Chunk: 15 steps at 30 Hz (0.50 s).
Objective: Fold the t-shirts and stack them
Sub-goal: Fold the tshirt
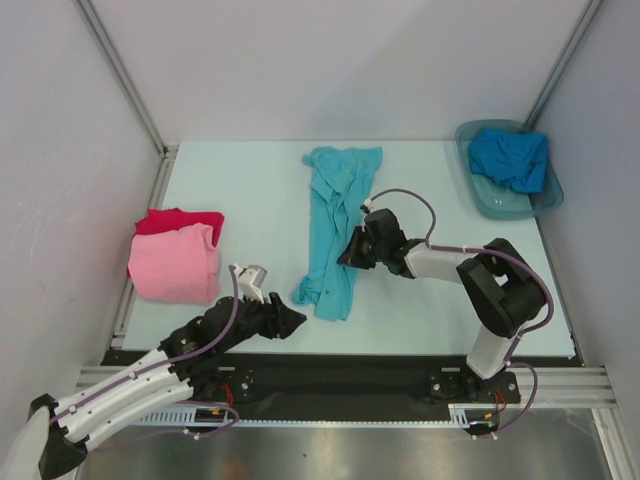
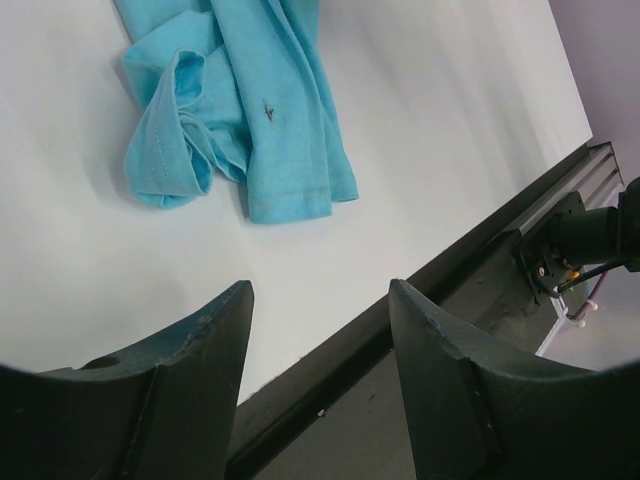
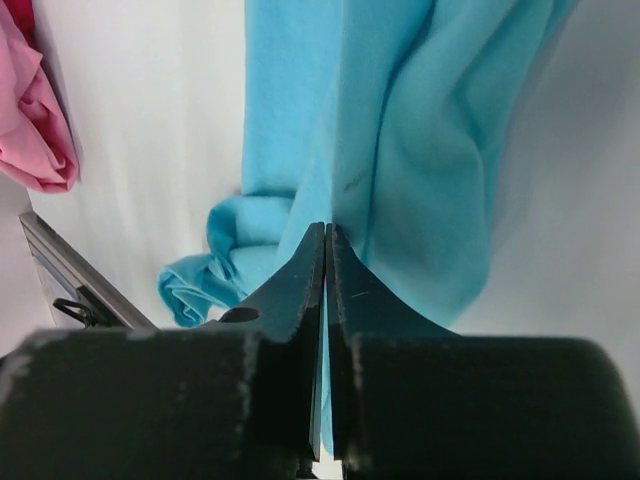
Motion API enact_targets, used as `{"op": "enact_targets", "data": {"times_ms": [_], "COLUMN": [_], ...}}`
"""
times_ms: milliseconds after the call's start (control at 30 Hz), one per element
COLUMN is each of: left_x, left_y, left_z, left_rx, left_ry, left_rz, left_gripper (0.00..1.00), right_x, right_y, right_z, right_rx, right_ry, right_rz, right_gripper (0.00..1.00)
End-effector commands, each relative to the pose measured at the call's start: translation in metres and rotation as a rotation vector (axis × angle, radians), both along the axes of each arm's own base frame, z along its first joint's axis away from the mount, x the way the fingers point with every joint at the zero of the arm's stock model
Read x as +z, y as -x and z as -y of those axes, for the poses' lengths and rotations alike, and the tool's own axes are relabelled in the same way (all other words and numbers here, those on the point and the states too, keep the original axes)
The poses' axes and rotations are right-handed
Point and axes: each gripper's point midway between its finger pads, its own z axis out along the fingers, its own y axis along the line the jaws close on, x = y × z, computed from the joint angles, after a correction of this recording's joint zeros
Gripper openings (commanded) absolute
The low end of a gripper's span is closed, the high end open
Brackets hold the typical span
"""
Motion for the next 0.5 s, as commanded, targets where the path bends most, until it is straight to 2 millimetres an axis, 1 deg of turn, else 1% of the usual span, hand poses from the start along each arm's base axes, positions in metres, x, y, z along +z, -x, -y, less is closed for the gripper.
{"op": "enact_targets", "data": {"times_ms": [0, 67, 100, 200, 233, 300, 333, 433, 467], "left_x": [0.001, 0.0, -0.001, -0.002, -0.002, -0.003, -0.002, -0.001, -0.002], "left_y": [0.001, 0.001, 0.002, 0.002, 0.002, 0.002, 0.002, 0.003, 0.002], "left_z": [-0.002, -0.003, -0.004, -0.004, -0.003, -0.003, -0.003, -0.003, -0.003], "left_rx": [0.015, 0.017, 0.017, 0.017, 0.018, 0.018, 0.016, 0.015, 0.017], "left_ry": [0.015, 0.011, 0.008, 0.008, 0.007, 0.006, 0.007, 0.008, 0.004], "left_rz": [0.002, -0.002, -0.004, -0.007, -0.009, -0.01, -0.009, -0.008, -0.008], "left_gripper": [0.63, 0.62, 0.62, 0.62, 0.62, 0.62, 0.62, 0.62, 0.62], "right_x": [0.021, 0.021, 0.027, 0.03, 0.039, 0.042, 0.05, 0.054, 0.049], "right_y": [-0.018, -0.02, -0.023, -0.026, -0.031, -0.032, -0.035, -0.035, -0.033], "right_z": [-0.018, -0.023, -0.027, -0.036, -0.041, -0.047, -0.051, -0.051, -0.048], "right_rx": [0.022, 0.03, 0.033, 0.049, 0.05, 0.06, 0.065, 0.07, 0.067], "right_ry": [-0.042, -0.043, -0.052, -0.051, -0.062, -0.059, -0.065, -0.057, -0.044], "right_rz": [0.064, 0.063, 0.072, 0.076, 0.091, 0.092, 0.108, 0.119, 0.112], "right_gripper": [0.0, 0.0, 0.0, 0.0, 0.0, 0.0, 0.0, 0.0, 0.01]}}
